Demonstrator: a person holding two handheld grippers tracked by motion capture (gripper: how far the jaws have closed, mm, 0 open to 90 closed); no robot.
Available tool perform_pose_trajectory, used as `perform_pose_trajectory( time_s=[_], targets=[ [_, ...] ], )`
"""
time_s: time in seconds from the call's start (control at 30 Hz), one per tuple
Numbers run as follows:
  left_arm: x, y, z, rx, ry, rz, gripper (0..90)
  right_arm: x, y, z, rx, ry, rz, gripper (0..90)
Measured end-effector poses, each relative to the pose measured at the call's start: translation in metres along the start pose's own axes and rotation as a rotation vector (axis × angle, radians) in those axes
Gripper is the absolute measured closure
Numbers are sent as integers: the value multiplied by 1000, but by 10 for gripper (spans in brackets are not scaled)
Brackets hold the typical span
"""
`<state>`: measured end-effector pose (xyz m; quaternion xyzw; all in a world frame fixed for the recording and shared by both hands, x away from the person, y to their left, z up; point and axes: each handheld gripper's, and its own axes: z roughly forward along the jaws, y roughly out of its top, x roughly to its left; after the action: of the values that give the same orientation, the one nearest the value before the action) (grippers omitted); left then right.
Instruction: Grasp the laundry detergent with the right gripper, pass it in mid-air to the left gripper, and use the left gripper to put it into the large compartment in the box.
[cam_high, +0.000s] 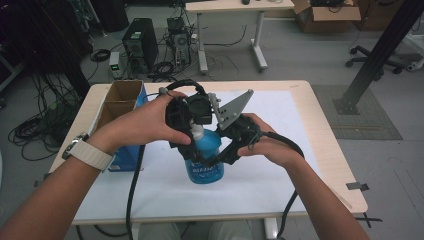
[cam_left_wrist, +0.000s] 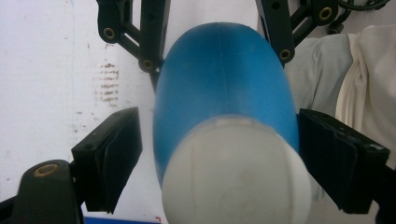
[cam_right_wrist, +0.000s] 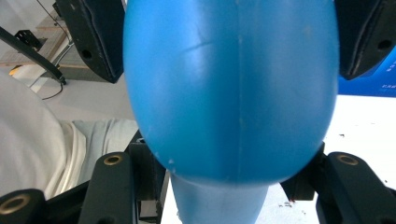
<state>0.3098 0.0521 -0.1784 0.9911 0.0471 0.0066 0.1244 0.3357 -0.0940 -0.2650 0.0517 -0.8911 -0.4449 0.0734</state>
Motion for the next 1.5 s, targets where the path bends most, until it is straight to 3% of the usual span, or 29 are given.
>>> perform_pose_trajectory(
  time_s=[0.83, 1.5],
  targets=[
    [-2, 1, 6, 19, -9, 13, 353, 1, -3, 4, 25, 6, 9, 437],
    [-4, 2, 6, 46, 4, -3, 375, 2, -4, 6, 27, 11, 2, 434]
  ],
)
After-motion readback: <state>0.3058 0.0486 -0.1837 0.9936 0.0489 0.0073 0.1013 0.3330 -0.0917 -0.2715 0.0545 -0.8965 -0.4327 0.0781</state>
